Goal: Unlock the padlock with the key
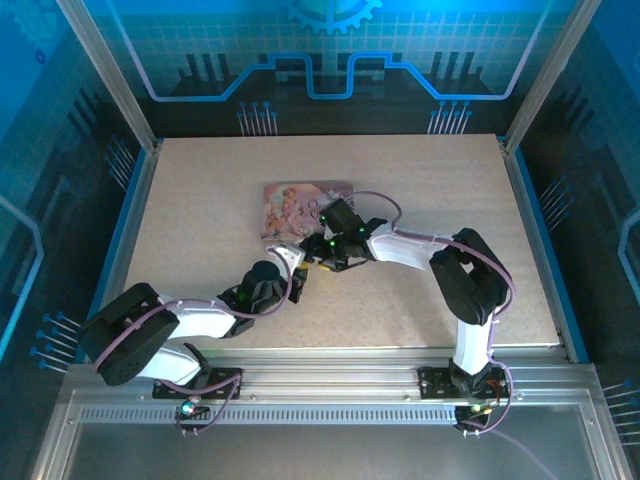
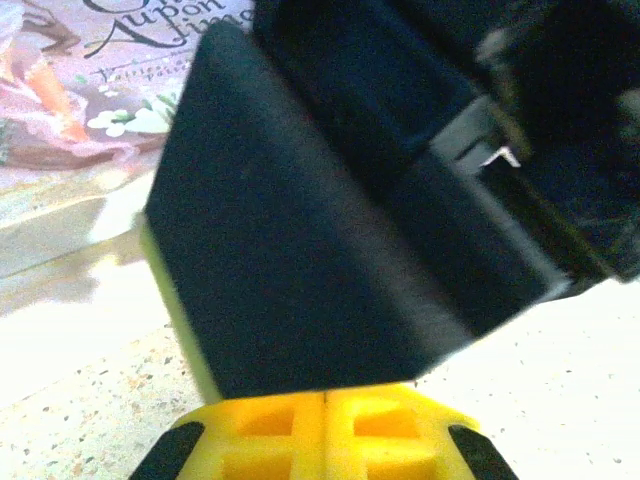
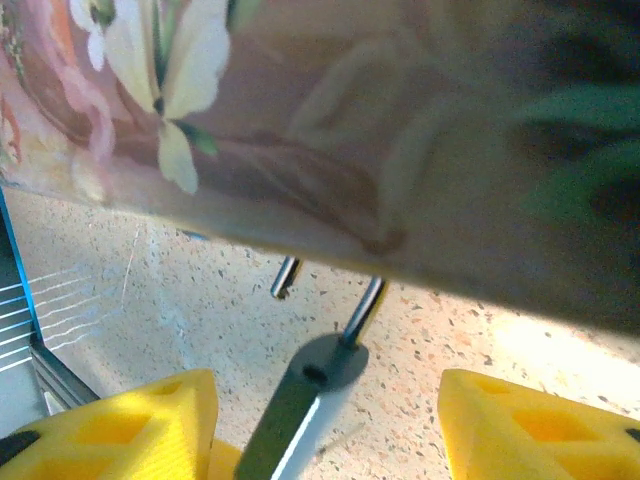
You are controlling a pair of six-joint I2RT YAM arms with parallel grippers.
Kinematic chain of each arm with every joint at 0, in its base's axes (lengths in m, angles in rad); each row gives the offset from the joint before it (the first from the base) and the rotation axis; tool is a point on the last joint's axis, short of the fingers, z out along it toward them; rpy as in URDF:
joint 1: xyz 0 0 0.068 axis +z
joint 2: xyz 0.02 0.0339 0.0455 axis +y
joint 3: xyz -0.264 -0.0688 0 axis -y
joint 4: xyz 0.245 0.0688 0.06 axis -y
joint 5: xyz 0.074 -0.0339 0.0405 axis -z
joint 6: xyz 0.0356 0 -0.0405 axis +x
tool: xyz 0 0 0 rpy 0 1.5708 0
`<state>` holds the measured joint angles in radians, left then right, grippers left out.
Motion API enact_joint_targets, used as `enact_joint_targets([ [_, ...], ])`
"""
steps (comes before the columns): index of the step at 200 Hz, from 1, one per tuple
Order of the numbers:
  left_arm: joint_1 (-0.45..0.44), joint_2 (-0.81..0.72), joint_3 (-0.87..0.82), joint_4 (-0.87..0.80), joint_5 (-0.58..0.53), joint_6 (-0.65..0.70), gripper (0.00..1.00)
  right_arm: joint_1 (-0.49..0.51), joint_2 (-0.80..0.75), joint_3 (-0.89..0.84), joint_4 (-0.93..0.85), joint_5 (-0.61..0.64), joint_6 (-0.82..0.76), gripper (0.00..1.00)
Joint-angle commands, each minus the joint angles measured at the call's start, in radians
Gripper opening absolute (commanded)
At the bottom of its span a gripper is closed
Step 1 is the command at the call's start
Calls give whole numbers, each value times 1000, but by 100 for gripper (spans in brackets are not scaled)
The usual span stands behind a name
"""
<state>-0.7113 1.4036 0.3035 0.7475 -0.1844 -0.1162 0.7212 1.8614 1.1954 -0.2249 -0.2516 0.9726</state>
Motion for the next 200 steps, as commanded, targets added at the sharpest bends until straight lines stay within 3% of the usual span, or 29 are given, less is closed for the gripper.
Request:
enact_joint_targets([
  [1,8,37,-28,76,33,-30,0,8,-63,-27,-19,37,-1,60],
  [63,8,116,-58,169,26,-53,0,2,-118,-62,-1,71,11,59],
  [114,8,121,-56,173,26,-41,0,19,-63,-30,1,48,11,48],
  [160,8,113,-56,173,28,-32,0,34,2,11,-33,43,5,47],
  [200,6,98,-62,167,29,-23,0,35,15,18,-45,65,-3,19],
])
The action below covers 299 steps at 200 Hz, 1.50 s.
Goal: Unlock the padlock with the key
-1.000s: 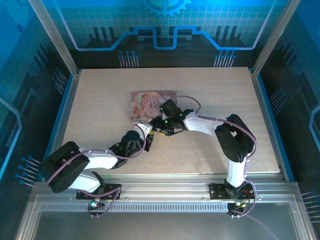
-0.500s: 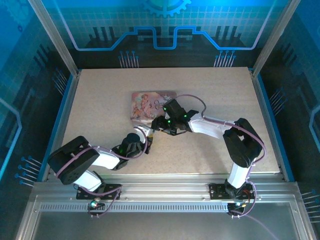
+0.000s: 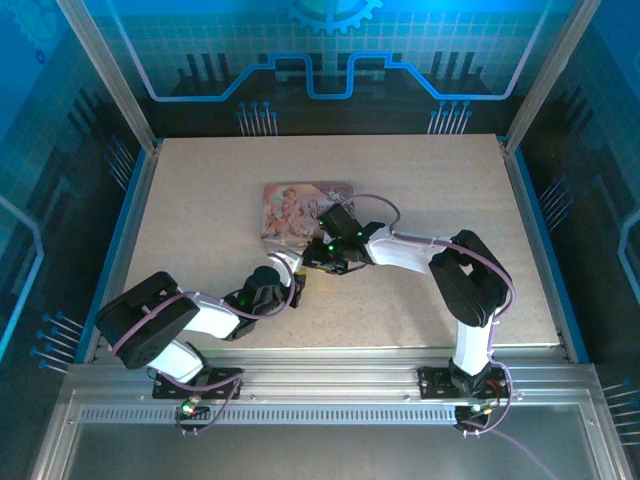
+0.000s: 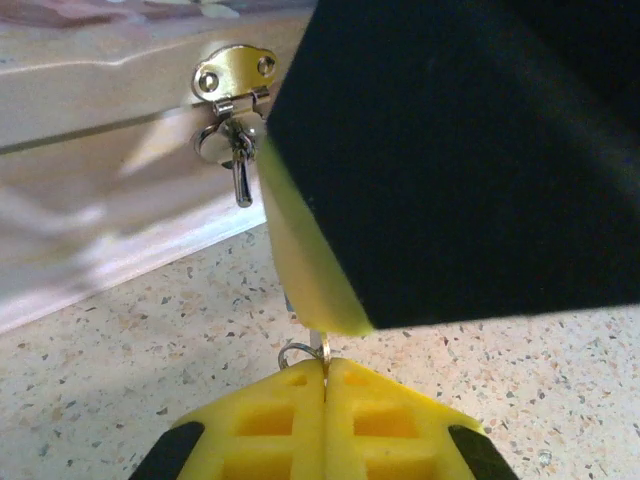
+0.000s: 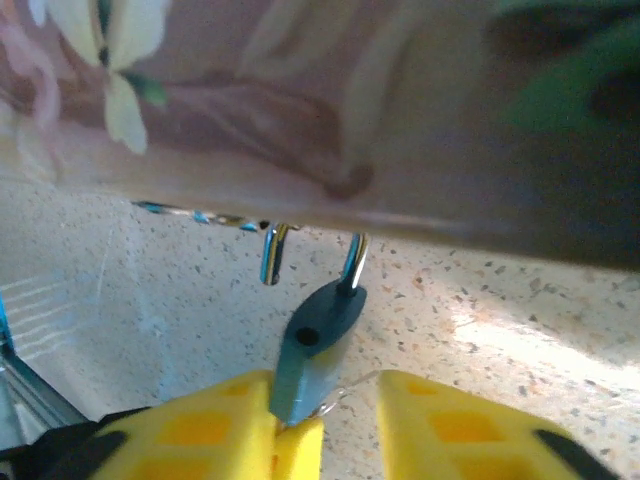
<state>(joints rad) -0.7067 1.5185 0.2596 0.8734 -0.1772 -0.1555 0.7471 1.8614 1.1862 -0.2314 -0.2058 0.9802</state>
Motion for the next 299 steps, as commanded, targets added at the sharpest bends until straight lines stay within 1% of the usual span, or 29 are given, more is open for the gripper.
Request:
enact_joint_targets([
  [1,3,-16,-19,41,23,16,0,9,15,27,-40,20,-10,19],
  [39,2,-24,-25,47,22,14,0,6,12,10,-30,28,-9,0],
  [73,3,-45,-31,45,25,11,0,-2,-3,-39,27,15,17,0],
  [123,2,-116,-36,-3,29,8,0,-13,-43,-170,229,-6,119,0],
  [136,2,-145,-39,-19,27,6,9,-13,-50,-190,257,-1,135,0],
  [145,4,-167,-41,-39,27,5,19,-12,-55,-200,265,5,141,0],
  [153,3,-191,-39,-61,27,3,26,-14,-60,-208,267,15,146,0],
  [169,4,-249,-34,-120,27,0,34,-17,-74,-227,270,33,152,0],
  [218,19,-480,7,-379,11,-8,39,-32,-105,-301,361,55,216,0],
  [247,60,-592,34,-516,12,-54,40,-32,-114,-357,437,69,263,0],
  [272,107,-639,58,-593,31,-102,41,-31,-117,-391,542,58,285,0],
  [299,149,-644,81,-639,53,-136,41,-16,-113,-396,605,44,286,0],
])
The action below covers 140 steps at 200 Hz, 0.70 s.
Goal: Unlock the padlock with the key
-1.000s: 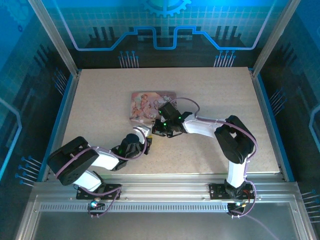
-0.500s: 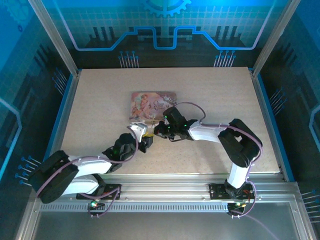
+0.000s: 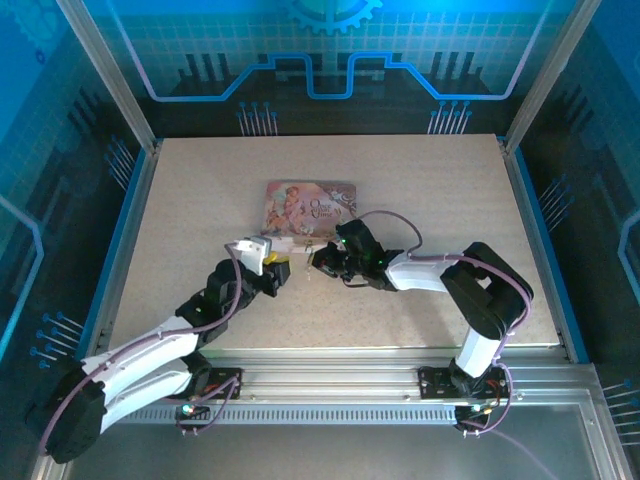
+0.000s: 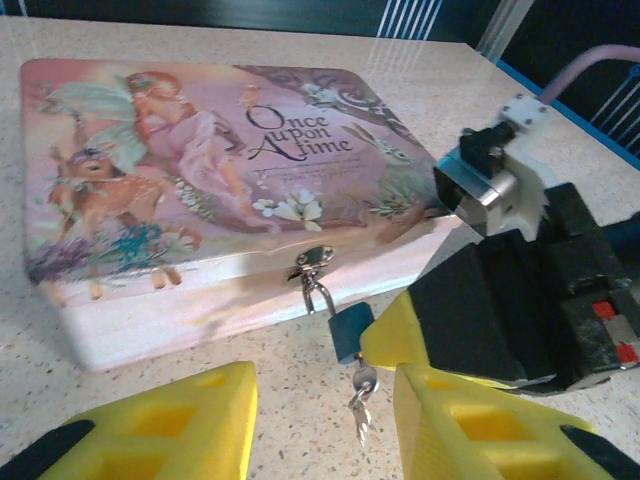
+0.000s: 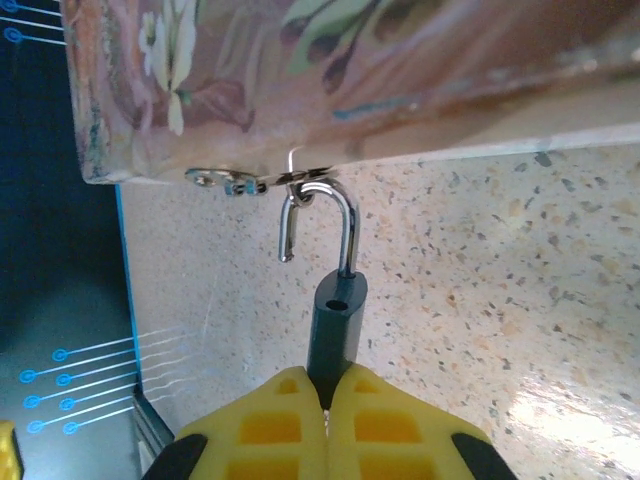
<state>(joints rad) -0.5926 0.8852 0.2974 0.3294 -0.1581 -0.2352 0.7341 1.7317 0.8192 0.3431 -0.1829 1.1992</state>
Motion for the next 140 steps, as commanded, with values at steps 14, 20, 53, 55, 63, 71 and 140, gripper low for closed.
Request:
enact_joint_targets([
  [14,50,-5,49,-98,45,-63,41,14,11,-24,31,45,67,0],
  [20,55,-5,51,-100,49,-64,41,21,9,-20,28,62,69,0],
  [53,74,-14,66,-127,69,-72,42,54,8,-1,8,167,106,0],
  [55,75,-16,66,-130,69,-72,42,54,7,-2,10,173,110,0],
  [63,81,-23,71,-143,70,-72,42,60,6,-4,15,196,128,0],
  [71,87,-33,75,-156,76,-72,42,62,4,-9,17,220,143,0],
  [140,128,-86,75,-220,139,-104,42,52,-105,-75,-38,379,189,0],
])
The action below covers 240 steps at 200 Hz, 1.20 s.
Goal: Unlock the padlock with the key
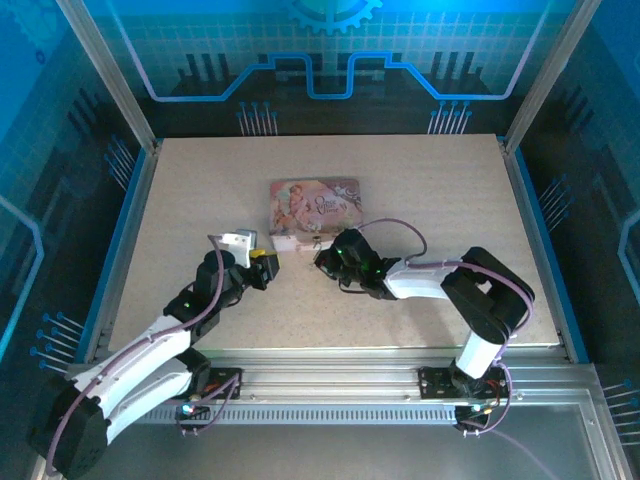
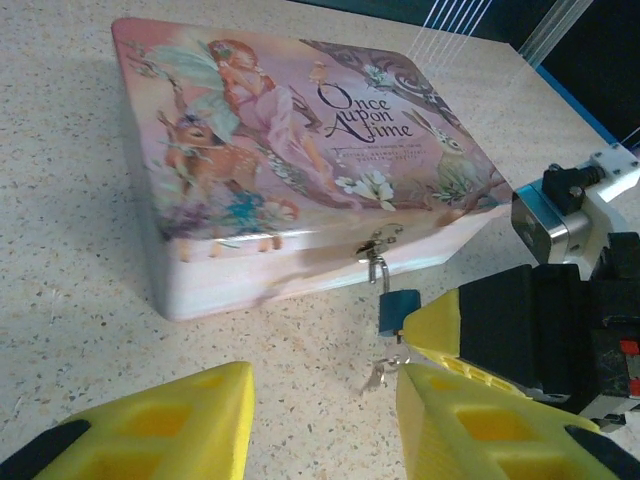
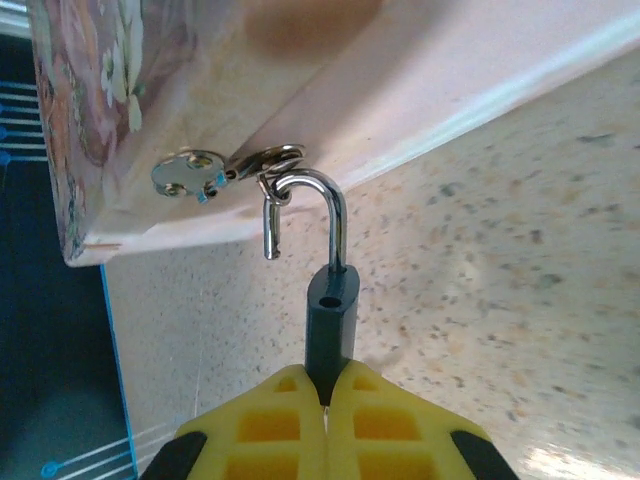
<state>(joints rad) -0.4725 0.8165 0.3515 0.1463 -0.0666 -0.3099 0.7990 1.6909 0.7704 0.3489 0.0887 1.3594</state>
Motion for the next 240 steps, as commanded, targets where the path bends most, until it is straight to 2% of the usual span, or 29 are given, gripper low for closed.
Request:
enact_joint_targets([
  [1,8,-17,21,-37,48,-31,42,-14,-65,-25,-45,109,28,0],
  [50,11,-30,6,-24,80,-53,43,-46,-124,-44,-73,147,9,0],
  [112,25,-39,4,-16,119,-47,43,-31,-73,-33,39,146,44,0],
  [133,29,-38,1,-9,132,-46,43,-18,-67,-8,6,186,46,0],
  [158,37,-41,3,-10,150,-39,44,-1,-58,35,-111,250,95,0],
  [214,45,-55,-6,-9,183,-40,44,21,-13,56,-86,321,166,0],
  [240,52,-54,-3,-14,184,-38,44,23,7,98,-182,348,235,0],
])
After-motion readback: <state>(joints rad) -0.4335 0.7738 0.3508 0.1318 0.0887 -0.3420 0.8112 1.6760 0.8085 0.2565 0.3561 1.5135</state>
